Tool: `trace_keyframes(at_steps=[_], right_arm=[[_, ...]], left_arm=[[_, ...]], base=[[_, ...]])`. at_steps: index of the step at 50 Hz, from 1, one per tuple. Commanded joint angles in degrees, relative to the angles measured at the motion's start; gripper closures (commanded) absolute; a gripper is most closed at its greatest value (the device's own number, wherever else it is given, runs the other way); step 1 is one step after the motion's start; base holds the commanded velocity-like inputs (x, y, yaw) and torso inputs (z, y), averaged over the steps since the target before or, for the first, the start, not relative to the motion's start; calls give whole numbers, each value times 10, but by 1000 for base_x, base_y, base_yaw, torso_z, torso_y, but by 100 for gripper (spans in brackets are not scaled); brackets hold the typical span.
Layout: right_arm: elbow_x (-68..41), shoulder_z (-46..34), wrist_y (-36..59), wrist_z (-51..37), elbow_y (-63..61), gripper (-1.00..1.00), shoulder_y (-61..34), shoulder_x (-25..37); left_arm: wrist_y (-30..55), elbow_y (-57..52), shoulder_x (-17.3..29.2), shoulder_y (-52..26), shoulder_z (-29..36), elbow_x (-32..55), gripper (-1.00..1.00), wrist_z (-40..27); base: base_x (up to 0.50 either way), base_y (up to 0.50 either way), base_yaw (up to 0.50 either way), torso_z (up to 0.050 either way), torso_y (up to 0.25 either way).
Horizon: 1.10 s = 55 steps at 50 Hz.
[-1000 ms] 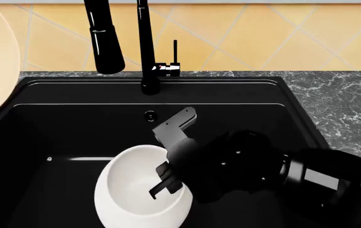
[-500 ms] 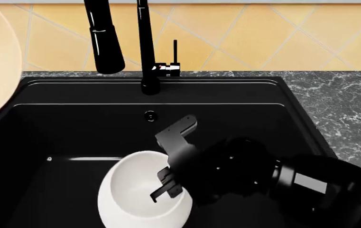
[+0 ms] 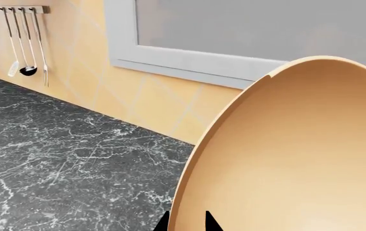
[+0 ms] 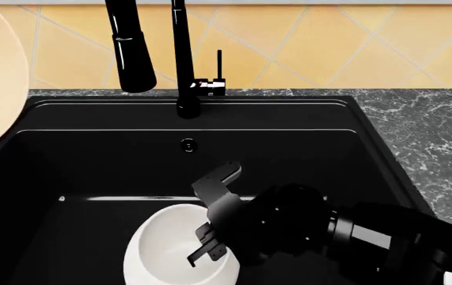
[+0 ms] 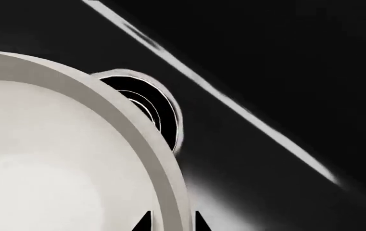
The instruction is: Stack the bowls in the sink.
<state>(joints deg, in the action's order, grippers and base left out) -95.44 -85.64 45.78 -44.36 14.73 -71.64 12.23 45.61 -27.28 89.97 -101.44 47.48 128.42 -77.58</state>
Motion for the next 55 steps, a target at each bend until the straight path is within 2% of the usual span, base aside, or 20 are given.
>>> trace_keyframes(at_steps=[1,27,28,55], right_arm=[[17,-9,-2,18,20,100,12,-11],[35,-23,-2,44,49,100,21,-25],[37,-25,0,48,44,-100,19,-24],[-5,12,24,11,-66,-100,-40,23]], left_arm=[[-2,2,0,-22,-8,1,100,-3],[-4,2,0,-12,-15,0,100,-2],[-5,2,0,-11,-15,0,100,-1],[-5,1,0,-3,-26,1,100,-1]], base=[[0,0,0,0,0],[0,0,0,0,0],[0,0,0,0,0],[0,0,0,0,0]])
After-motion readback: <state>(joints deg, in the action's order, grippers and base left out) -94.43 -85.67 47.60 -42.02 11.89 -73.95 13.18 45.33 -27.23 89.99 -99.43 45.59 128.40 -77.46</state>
